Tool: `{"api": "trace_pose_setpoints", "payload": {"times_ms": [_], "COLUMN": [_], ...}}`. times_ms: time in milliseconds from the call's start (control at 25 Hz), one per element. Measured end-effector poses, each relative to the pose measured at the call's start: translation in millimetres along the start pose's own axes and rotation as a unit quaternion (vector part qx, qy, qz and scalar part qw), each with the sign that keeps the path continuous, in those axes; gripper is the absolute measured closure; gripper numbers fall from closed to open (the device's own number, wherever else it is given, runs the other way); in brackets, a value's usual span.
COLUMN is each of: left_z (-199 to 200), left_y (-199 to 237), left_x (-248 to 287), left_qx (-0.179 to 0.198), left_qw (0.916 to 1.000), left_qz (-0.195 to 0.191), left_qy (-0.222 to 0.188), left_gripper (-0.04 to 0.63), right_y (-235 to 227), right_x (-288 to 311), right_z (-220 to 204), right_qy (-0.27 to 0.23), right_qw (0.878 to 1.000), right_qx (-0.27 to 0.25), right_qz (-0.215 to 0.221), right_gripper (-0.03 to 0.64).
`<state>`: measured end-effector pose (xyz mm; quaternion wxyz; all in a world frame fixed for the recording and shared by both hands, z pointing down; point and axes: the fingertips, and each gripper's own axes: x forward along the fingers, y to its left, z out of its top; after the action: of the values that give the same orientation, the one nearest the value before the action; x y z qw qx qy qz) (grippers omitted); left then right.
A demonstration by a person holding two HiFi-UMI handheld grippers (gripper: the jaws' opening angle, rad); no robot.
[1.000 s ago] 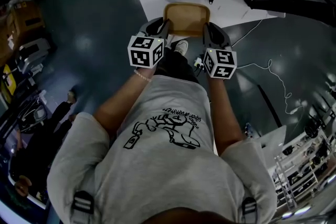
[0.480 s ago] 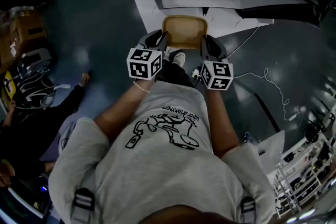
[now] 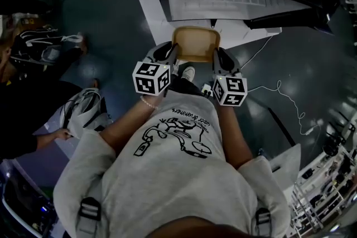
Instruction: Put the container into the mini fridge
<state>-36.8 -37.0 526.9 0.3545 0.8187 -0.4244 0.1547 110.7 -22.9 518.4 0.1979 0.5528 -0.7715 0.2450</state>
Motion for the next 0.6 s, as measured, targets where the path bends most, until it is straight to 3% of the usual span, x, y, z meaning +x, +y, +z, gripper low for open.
{"api": "trace_pose_setpoints", "payload": {"times_ms": [600], "left_z": [33], "left_y": [-20], "left_x": [-29], "left_qx": [-0.002], "left_qw": [0.9995], "left_qz": [-0.019], "left_qy": [-0.024], "left_gripper": [0.523], "right_y": [12], "right_x": [-32], "right_z": [41], "right_qy": [-0.019], "right_qw": [1.000], "right_qx": [-0.020], "right_qz": [-0.004], "right_gripper": [0.563]}}
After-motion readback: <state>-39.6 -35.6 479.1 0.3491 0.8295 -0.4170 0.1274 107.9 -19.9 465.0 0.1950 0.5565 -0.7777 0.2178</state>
